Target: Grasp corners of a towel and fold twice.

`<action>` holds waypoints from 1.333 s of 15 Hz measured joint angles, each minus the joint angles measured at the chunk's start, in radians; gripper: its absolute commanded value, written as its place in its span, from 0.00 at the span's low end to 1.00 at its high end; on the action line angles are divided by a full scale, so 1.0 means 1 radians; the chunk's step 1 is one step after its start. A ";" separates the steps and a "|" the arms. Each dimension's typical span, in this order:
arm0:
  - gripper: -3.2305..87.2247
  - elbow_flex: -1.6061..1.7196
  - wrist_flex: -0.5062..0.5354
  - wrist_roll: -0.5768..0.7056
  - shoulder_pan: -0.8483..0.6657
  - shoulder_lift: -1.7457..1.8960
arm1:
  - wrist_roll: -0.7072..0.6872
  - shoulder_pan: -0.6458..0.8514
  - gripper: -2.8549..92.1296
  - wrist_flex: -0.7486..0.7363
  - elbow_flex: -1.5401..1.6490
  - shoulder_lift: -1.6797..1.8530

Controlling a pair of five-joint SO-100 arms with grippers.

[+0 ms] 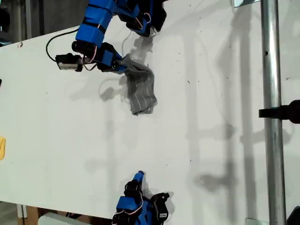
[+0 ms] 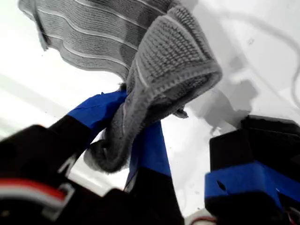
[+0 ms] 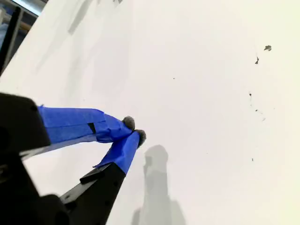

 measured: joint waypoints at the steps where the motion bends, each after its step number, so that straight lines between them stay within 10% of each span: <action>1: 0.01 0.000 0.000 0.000 0.000 0.000 | 0.005 -0.044 0.03 -0.114 -0.029 -0.110; 6: 0.01 0.000 0.000 0.000 0.000 0.000 | 0.032 -0.195 0.06 -0.428 -0.163 -0.462; 8: 0.01 0.000 0.000 0.000 0.000 0.000 | 0.029 -0.219 0.64 -0.492 -0.173 -0.477; 14: 0.11 0.000 0.000 -0.031 0.000 0.000 | -0.347 -0.057 0.25 -0.453 -0.551 -0.172; 17: 0.11 0.000 0.000 -0.003 0.000 0.000 | -0.334 0.132 0.03 -0.466 -0.173 0.290; 20: 0.11 0.000 0.000 0.284 -0.002 0.000 | -0.232 0.270 0.03 -0.405 0.374 0.788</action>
